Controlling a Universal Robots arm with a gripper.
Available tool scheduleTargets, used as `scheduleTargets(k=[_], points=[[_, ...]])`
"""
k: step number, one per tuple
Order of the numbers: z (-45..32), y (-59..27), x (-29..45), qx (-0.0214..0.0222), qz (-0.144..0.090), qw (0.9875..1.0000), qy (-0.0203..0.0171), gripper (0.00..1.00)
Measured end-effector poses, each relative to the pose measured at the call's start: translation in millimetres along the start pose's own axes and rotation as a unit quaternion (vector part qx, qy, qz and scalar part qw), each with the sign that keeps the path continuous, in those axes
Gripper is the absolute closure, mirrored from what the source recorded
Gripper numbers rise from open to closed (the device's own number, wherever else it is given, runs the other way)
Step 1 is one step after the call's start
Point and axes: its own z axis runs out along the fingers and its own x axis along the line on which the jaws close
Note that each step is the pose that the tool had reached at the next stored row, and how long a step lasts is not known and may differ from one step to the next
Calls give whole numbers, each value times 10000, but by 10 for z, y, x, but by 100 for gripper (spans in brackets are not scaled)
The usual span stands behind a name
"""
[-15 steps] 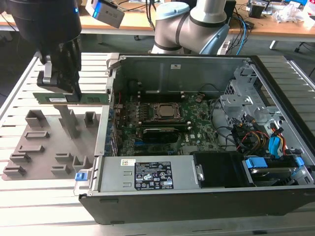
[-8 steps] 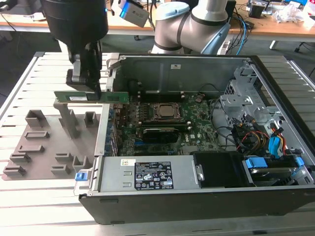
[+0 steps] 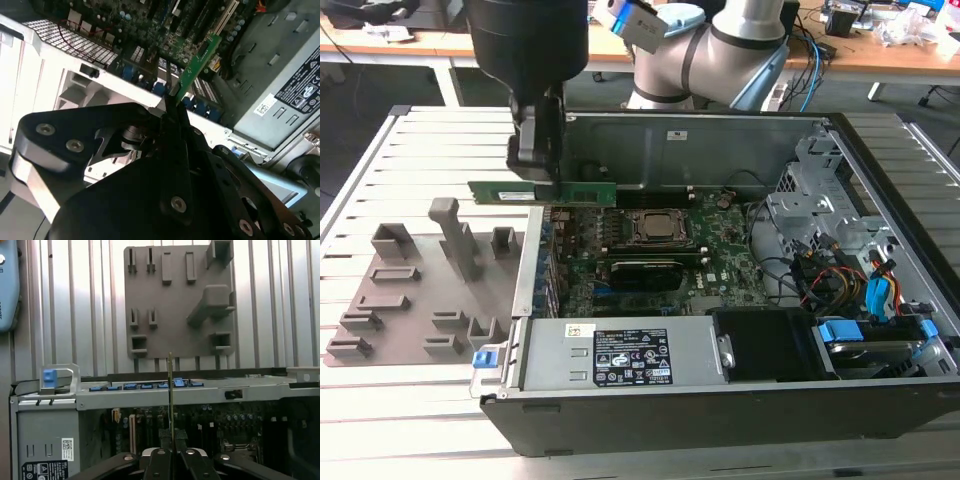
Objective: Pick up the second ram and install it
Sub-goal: 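Pick up the second ram and move it above second insertion slot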
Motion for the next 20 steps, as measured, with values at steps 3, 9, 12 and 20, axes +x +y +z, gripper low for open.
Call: scheduleTargets(k=[3, 9, 12, 20], points=[[3, -39, -123, -1, 0, 10000, -4, 86], [43, -470, -394, -53, -3, 10000, -25, 86], [101, -644, -458, -91, -2, 10000, -16, 86], [339, -867, -494, -154, 0, 9999, -11, 86]])
